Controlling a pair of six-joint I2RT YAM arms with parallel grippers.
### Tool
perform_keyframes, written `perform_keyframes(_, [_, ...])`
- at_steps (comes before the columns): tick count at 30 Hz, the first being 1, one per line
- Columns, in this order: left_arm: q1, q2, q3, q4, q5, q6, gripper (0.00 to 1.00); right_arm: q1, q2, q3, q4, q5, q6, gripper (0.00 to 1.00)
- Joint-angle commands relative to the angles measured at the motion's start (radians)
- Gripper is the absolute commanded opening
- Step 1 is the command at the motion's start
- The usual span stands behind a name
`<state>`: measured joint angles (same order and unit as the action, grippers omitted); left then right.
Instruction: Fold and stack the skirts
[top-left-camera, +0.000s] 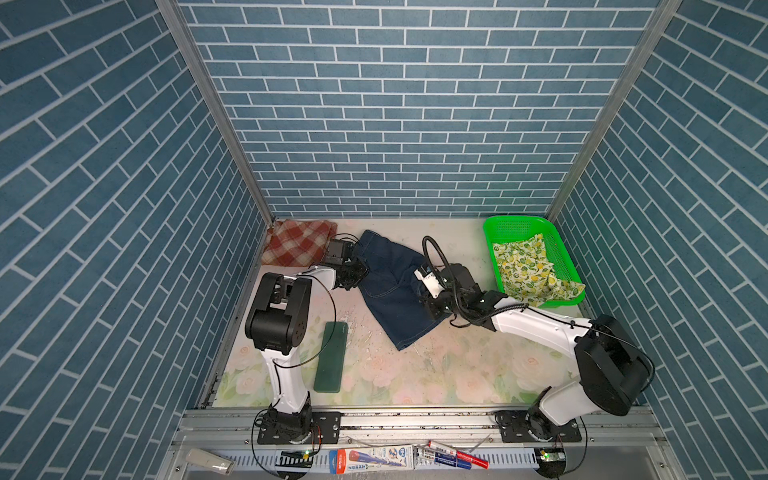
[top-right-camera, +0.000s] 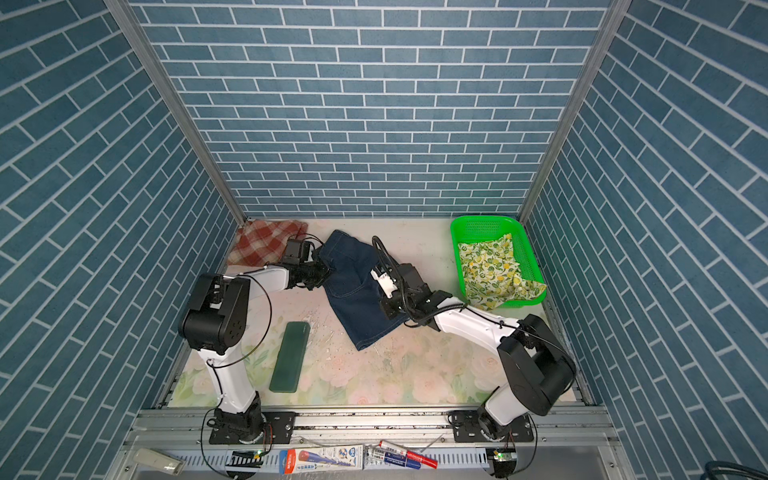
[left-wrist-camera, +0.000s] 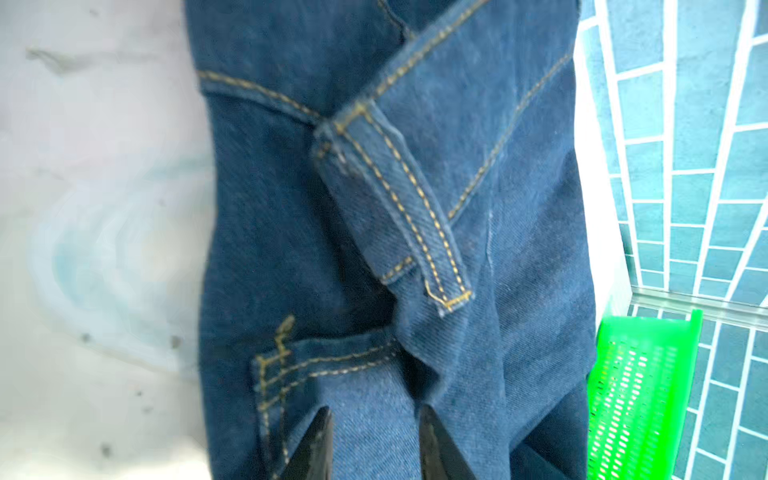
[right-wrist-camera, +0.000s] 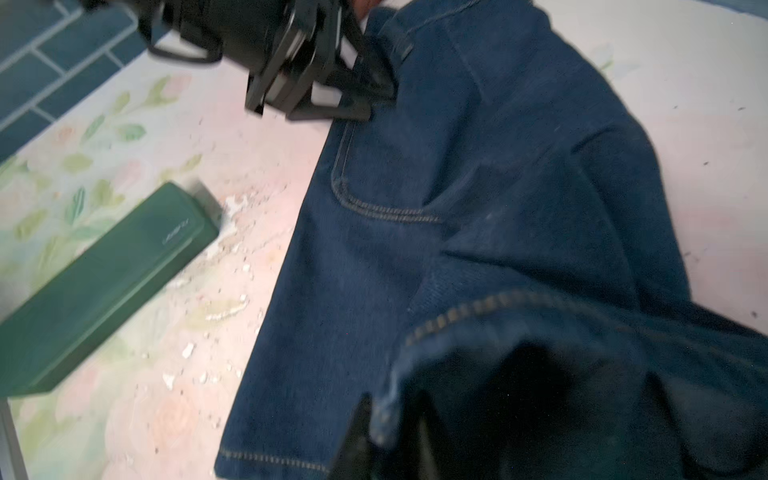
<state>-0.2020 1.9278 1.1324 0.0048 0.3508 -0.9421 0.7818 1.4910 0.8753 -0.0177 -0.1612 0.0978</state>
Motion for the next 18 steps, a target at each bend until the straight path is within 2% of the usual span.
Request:
perform_keyframes(1, [0.001,-0.009,0.033,-0.031,0.001,0.016,0.38,0.0,-0.122,-0.07,0.031,0.003,-0.001,0.5])
perform_keyframes(3, [0.003,0.002,0.046,-0.034,-0.003,0.016,0.39,0.001,-0.185,-0.097,0.028,0.006,0.0,0.59])
perform_keyframes(8, [0.003,0.02,0.093,-0.063,-0.015,0.03,0.43,0.0,-0.262,-0.121,0.023,0.082,0.014,0.62])
perform_keyframes(12, [0.001,0.015,0.119,-0.097,-0.035,0.055,0.48,-0.004,-0.153,0.02,-0.103,0.22,0.05,0.64])
perform_keyframes(18, [-0.011,0.017,0.106,-0.119,-0.044,0.083,0.48,-0.014,0.029,0.252,-0.242,0.279,0.123,0.64])
